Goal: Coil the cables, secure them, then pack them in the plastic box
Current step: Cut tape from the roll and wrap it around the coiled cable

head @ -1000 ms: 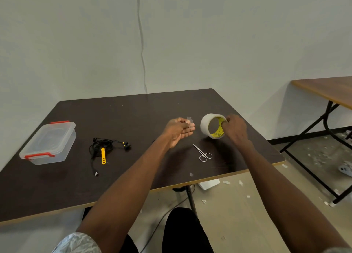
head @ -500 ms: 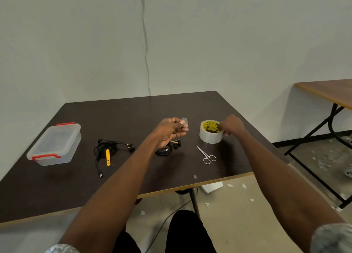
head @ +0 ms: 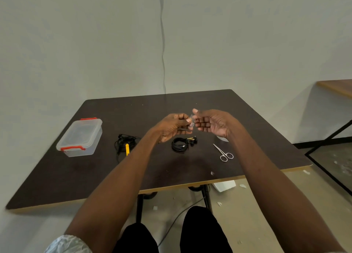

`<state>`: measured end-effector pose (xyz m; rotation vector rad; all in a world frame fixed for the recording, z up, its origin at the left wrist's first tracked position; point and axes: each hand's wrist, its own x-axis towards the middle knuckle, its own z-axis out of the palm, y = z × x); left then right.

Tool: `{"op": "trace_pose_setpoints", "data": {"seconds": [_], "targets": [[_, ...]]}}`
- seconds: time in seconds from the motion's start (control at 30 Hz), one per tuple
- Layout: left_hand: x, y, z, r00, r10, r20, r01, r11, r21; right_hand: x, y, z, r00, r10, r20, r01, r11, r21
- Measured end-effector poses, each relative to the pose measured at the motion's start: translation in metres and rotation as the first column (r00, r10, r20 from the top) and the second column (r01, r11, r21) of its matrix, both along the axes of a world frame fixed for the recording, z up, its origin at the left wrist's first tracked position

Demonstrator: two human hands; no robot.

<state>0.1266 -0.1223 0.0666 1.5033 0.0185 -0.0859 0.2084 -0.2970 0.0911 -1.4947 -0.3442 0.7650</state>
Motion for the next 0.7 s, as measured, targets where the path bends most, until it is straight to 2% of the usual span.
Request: {"op": "trace_pose_setpoints", "data": {"seconds": [0.33,0.5,0.7], "targets": [[-0.022,0.021,0.005,1.000,0.020,0.005,-0.020,0.999,0.028,-0.020,0.028,0.004,0.998,-0.020,0.057,0.022,0.999,-0.040],[-0.026,0.027,0.003,0.998,0.054,-0.014,-0.053,0.998,0.036,-0.025,0.040,0.003,0.978,-0.100,0.184,0.118,0.989,-0.088],[-0.026,0.027,-0.002,0.988,0.131,-0.085,-0.131,0.991,0.008,-0.034,0.048,0.002,0.900,-0.229,0.371,0.278,0.957,-0.081]]}}
